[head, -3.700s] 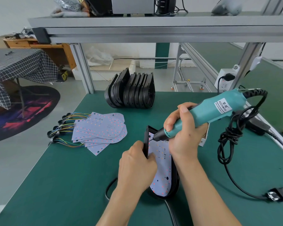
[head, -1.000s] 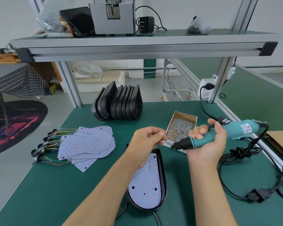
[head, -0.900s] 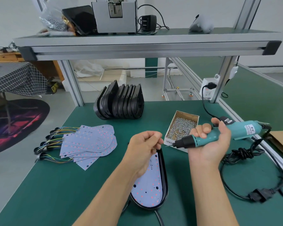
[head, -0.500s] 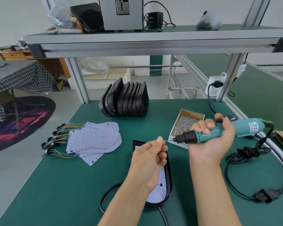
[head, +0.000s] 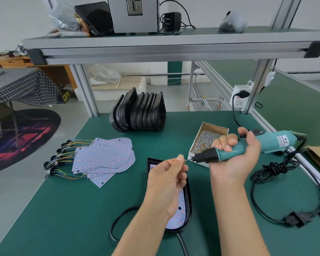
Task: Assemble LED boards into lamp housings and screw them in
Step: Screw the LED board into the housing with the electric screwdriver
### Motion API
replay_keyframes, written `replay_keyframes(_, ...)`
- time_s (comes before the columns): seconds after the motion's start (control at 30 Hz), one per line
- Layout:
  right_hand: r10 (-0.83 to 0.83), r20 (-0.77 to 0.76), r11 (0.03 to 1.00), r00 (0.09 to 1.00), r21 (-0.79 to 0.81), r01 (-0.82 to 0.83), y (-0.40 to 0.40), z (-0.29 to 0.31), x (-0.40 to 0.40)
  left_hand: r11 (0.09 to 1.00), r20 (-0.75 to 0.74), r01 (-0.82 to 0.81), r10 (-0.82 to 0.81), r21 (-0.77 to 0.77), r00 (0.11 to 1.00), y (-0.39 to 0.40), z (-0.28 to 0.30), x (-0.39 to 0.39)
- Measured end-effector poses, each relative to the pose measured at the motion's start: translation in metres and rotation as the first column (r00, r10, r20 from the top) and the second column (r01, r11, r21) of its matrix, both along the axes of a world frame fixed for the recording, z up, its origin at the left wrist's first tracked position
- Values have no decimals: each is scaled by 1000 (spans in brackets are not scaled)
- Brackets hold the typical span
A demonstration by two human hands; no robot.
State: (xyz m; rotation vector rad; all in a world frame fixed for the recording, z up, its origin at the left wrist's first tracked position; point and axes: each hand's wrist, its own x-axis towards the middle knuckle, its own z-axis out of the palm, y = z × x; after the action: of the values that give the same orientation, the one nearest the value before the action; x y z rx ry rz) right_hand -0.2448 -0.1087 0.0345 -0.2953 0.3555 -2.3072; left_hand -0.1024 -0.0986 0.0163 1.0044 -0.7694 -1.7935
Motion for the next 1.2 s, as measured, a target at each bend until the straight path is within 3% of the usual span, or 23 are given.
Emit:
replay_keyframes(0.17, -11, -10, 1000, 1000, 1, 11, 0, -1, 1, 977, 176, -118, 150, -179, 973, 5, -4, -6)
replay_keyframes(0.4, 1, 54, 1000, 999, 4, -1, 0, -2, 0, 927, 241, -179, 266, -329, 933, 16, -8, -12)
replay_keyframes(0.67, 27, 110, 1000, 994, 2, -28, -1, -3, -1, 928, 191, -191, 260, -319, 947, 16, -9, -14)
replay_keyframes(0.9, 45, 152, 999, 987, 3, -46, -4, -4, 1, 953, 181, -96, 153, -287, 972, 20, -4, -10)
replay_keyframes(0.97, 46, 156, 999, 987, 1, -47, -4, -4, 0, 932, 313, -48, 168, -358, 935, 24, -4, 0)
replay_keyframes(1.03, 48, 151, 999, 987, -1, -49, -3, -5, -2, 881, 405, -94, 305, -463, 862, 26, -4, 18)
replay_keyframes(1.13, 45, 121, 999, 992, 16, -47, -1, -6, -3, 808, 502, -189, 510, -558, 698, 20, -6, 55)
replay_keyframes(1.2, 44, 95, 998, 995, 33, -47, -1, -6, -1, 840, 635, -149, 499, -521, 590, 10, -8, 79)
